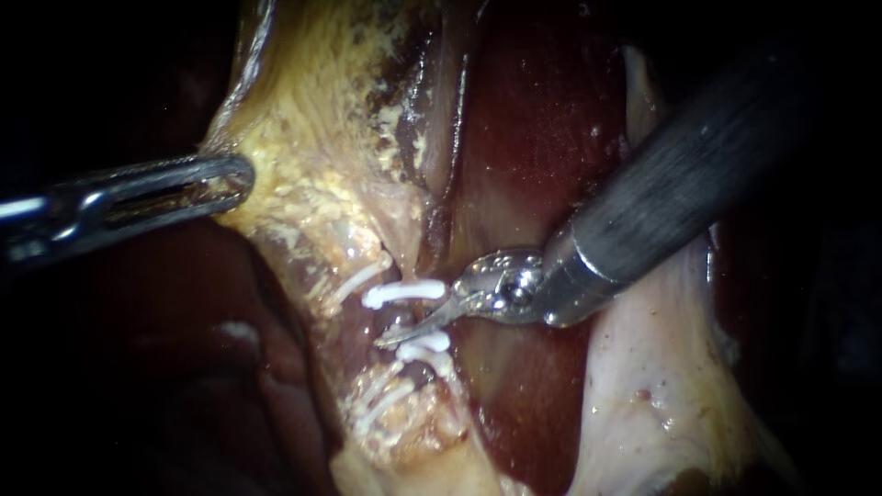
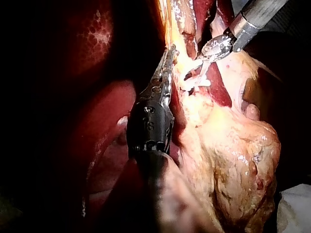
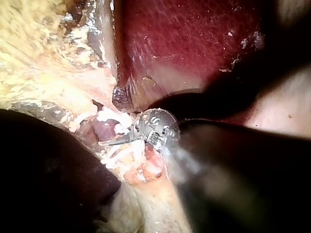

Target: Go to the cutting position right tube

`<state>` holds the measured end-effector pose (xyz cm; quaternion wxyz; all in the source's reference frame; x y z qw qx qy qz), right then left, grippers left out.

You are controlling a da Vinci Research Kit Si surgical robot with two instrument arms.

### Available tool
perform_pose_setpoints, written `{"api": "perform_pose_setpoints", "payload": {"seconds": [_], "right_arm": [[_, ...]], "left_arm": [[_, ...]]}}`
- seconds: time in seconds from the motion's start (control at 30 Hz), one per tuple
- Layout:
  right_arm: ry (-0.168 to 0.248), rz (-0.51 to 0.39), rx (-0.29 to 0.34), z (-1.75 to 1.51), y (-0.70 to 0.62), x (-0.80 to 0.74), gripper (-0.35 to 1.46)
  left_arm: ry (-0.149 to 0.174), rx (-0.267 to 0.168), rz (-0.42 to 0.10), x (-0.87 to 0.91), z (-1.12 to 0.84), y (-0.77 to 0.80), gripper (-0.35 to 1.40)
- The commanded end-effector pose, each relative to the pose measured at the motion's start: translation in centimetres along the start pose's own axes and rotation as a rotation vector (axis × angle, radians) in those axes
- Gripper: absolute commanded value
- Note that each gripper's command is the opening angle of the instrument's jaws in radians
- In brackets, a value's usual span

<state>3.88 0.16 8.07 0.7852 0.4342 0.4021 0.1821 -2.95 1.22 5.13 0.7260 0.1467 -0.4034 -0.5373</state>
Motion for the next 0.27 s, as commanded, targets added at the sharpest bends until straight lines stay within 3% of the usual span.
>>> {"api": "perform_pose_setpoints", "payload": {"seconds": [0.03, 0.27], "right_arm": [[-0.001, -0.001, 0.001, 0.00, 0.00, 0.00, 0.69], [-0.002, -0.003, 0.003, 0.00, 0.00, 0.00, 0.69]], "left_arm": [[0.000, 0.000, 0.000, 0.00, 0.00, 0.00, -0.35], [0.000, 0.000, 0.000, 0.00, 0.00, 0.00, -0.35]]}}
